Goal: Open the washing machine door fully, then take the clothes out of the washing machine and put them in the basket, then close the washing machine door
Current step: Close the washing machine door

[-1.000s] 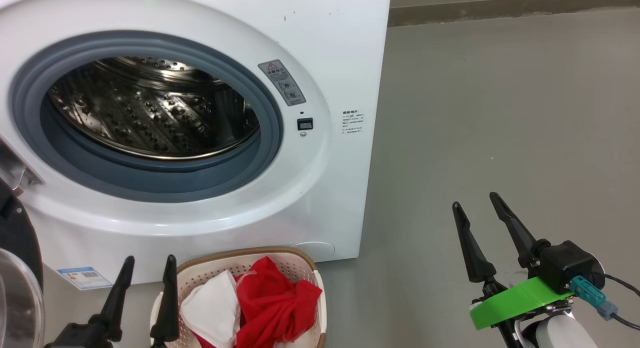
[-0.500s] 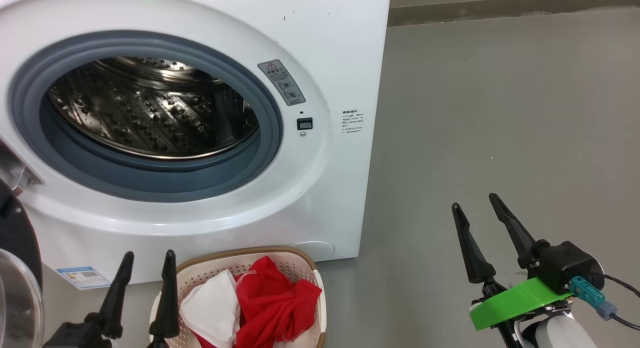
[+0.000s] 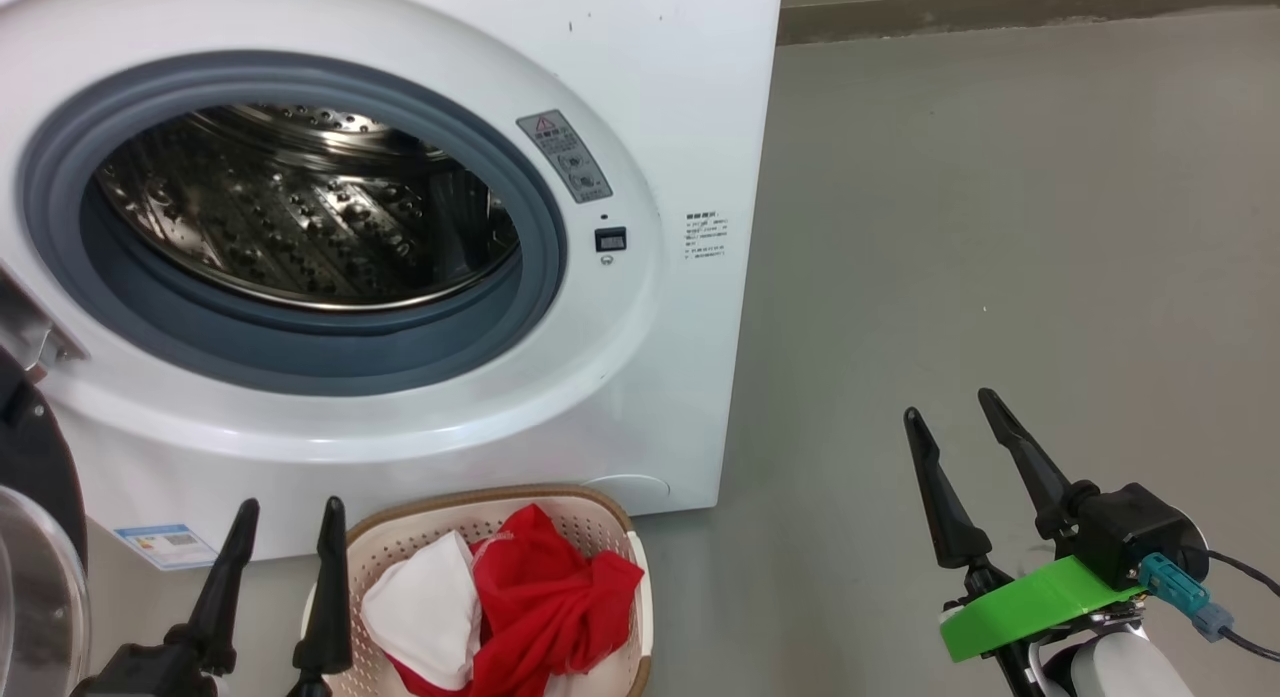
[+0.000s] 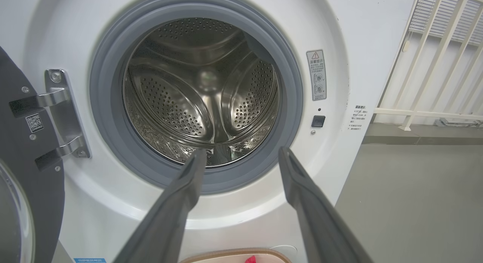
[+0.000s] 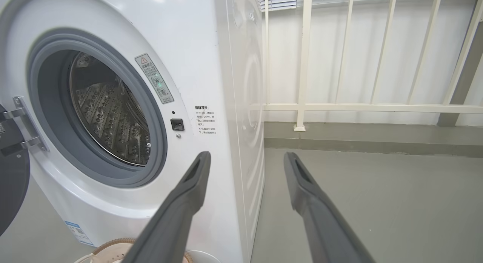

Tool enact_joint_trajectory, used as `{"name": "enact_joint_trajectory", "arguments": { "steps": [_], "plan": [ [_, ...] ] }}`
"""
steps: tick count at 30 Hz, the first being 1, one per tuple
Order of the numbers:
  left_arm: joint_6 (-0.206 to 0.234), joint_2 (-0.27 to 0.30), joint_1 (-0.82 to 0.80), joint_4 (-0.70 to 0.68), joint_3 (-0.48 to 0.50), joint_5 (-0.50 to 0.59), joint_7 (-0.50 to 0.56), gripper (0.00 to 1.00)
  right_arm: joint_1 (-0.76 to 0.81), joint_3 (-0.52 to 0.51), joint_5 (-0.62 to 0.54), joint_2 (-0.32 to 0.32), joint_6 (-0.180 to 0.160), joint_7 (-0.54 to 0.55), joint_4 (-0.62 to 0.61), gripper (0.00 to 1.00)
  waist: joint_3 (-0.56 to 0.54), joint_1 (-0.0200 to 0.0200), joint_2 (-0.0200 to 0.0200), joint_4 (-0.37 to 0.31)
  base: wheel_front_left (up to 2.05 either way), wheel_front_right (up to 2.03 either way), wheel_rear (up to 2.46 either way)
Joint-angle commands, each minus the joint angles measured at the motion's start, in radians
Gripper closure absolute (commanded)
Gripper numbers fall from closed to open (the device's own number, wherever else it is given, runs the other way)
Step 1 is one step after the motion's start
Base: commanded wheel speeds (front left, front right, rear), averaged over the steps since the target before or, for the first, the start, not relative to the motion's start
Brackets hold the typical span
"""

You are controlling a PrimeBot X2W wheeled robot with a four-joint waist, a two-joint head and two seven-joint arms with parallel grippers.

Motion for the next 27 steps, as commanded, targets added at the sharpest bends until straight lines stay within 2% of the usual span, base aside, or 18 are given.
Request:
{"name": "enact_joint_trajectory", "arguments": {
  "steps": [1,16,27],
  "plan": [
    [-0.005,0.008,-0.015,-0.031,0.037,0.008,-0.008,0.0,-0.011,0.019,0.005,0.002,0.007,-0.006,-0.022,0.0,0.001,0.0,0.0,0.0,-1.08,1.08,0.0],
    [-0.005,0.007,-0.017,-0.044,0.029,0.027,-0.008,0.0,-0.015,0.019,0.008,0.002,0.007,-0.006,-0.021,0.0,0.006,0.0,0.0,0.004,-1.65,1.65,0.0],
    [-0.005,0.006,-0.022,-0.036,0.048,0.041,-0.008,0.0,-0.018,0.02,0.009,0.002,0.007,-0.006,-0.019,0.0,0.008,0.0,0.0,0.007,-0.45,0.45,0.0]
  ]
}}
